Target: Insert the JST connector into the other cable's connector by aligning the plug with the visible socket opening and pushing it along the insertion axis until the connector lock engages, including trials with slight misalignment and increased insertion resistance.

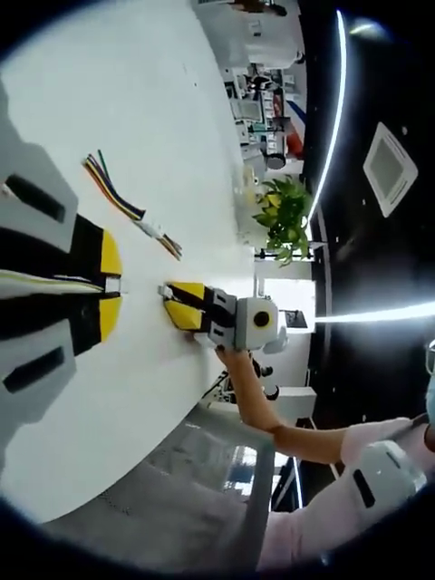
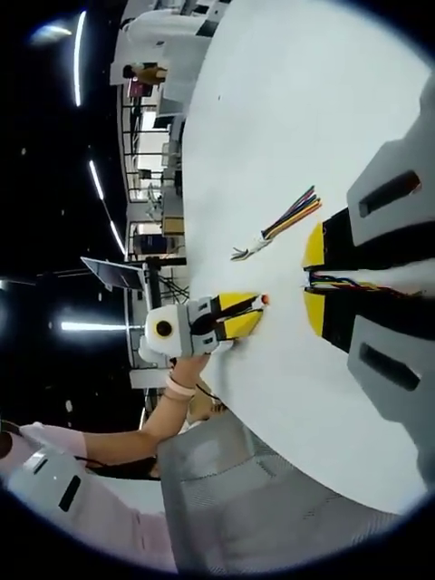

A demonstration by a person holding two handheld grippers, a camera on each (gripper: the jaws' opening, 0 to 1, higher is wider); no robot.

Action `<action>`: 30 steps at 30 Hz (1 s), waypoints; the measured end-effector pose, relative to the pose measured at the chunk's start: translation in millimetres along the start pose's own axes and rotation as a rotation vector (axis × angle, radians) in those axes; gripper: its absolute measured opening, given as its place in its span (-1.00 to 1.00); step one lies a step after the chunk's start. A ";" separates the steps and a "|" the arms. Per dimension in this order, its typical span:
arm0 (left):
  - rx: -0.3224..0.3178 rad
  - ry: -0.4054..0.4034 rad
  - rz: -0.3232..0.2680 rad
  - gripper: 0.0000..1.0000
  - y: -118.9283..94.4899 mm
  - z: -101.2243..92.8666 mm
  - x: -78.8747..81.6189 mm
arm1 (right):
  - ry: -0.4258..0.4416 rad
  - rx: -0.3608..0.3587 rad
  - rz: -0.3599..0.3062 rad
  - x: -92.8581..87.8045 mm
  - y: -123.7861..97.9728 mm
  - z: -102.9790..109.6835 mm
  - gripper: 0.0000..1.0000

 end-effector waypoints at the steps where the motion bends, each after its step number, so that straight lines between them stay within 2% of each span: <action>1: 0.000 0.000 0.000 -1.00 0.1 -0.2 0.2 | 0.004 0.001 0.001 0.0 -0.1 -0.7 -0.94; 10: -0.004 -0.019 0.003 -1.00 0.0 2.2 1.1 | 0.022 0.012 0.008 -2.7 0.0 -6.9 -0.94; 14: -0.016 -0.013 -0.003 -1.00 2.1 1.2 8.6 | 0.019 0.027 0.003 -3.4 1.2 -11.9 -0.94; 18: -0.017 -0.003 0.024 -1.00 1.5 1.1 10.9 | 0.011 0.062 -0.005 2.1 4.7 -7.7 -0.94; 23: -0.024 0.003 0.018 -1.00 2.6 -0.7 17.5 | -0.003 0.097 -0.018 11.3 10.1 0.7 -0.94; 30: -0.050 0.011 0.022 -1.00 6.4 -2.2 23.0 | -0.019 0.119 -0.016 14.0 15.7 2.6 -0.94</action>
Point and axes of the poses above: the point that each gripper's makers call its tool centre point, and the gripper's own axes: y roughly forward along the fingers, z roughly to its left, x roughly out of its top, the point moved 10 cm from there along -y, roughly backward along the fingers, and after that the axes turned 15 degrees about -x, right-handed, at the moved point
